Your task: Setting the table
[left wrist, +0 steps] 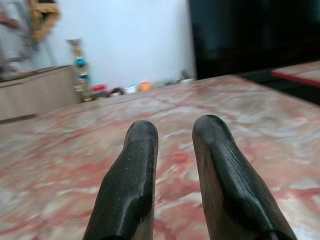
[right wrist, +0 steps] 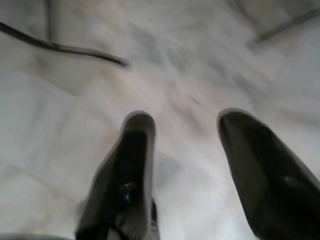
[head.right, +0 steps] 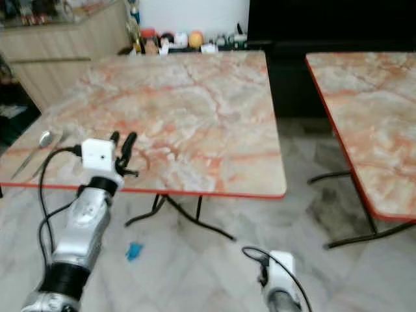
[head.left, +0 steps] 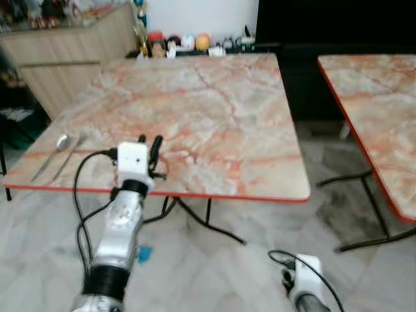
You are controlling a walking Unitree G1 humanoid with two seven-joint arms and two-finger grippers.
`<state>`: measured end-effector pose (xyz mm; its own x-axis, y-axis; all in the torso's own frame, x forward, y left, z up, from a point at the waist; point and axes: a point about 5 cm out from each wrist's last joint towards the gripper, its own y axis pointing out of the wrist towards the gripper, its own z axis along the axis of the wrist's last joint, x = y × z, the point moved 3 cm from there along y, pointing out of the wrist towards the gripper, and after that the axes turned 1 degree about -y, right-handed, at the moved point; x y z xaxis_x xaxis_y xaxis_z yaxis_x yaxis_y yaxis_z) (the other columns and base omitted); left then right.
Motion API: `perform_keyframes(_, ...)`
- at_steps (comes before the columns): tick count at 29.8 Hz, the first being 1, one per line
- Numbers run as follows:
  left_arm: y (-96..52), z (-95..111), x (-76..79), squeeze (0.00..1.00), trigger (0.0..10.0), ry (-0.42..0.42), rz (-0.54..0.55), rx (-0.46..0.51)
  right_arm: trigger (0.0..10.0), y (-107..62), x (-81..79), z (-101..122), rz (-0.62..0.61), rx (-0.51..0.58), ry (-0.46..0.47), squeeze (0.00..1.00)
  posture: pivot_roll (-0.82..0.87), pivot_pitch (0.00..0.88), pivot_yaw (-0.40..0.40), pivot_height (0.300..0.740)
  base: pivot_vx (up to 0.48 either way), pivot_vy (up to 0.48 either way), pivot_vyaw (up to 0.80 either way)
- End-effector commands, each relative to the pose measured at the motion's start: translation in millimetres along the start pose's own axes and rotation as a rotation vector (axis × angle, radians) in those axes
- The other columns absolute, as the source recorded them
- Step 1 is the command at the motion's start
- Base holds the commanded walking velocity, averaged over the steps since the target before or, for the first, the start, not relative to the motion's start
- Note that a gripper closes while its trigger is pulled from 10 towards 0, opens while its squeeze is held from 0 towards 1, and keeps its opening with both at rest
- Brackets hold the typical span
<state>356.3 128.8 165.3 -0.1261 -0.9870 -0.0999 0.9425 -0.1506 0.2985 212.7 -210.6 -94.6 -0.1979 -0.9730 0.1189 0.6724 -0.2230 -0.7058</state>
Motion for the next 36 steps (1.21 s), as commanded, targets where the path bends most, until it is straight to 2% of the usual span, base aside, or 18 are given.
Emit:
perform_keyframes(1,1.8,4.4,-8.3,0.0,10.0,0.017,0.017,0.011,10.0,0.8,-6.0,4.3,0.014,0.011,0.007,0.0,0.04,0.0,0.025,0.74,0.0,0.48,0.0)
perform_keyframes(15,2.3,1.7,-4.9,0.0,10.0,0.017,-0.007,0.0,10.0,0.7,-7.7,3.9,0.021,0.008,0.005,0.0,0.04,0.0,0.029,0.74,0.0,0.48,0.0)
perform_keyframes(19,-8.9,-19.1,0.1,0.0,10.0,0.053,-0.068,-0.072,10.0,0.7,-8.1,4.1,0.023,0.009,0.005,0.0,0.04,0.0,0.031,0.74,0.0,0.308,0.0)
perform_keyframes(25,-19.0,-26.0,-1.4,0.0,10.0,0.037,-0.075,-0.106,10.0,0.8,-7.1,4.5,0.022,0.01,0.006,0.0,0.05,0.0,0.025,0.74,0.0,0.0,0.0)
perform_keyframes(36,-18.4,-28.3,2.1,0.0,10.0,0.014,-0.078,-0.117,10.0,1.1,-5.8,4.8,0.025,0.01,0.0,0.0,0.05,0.0,0.02,0.74,0.0,0.0,0.0)
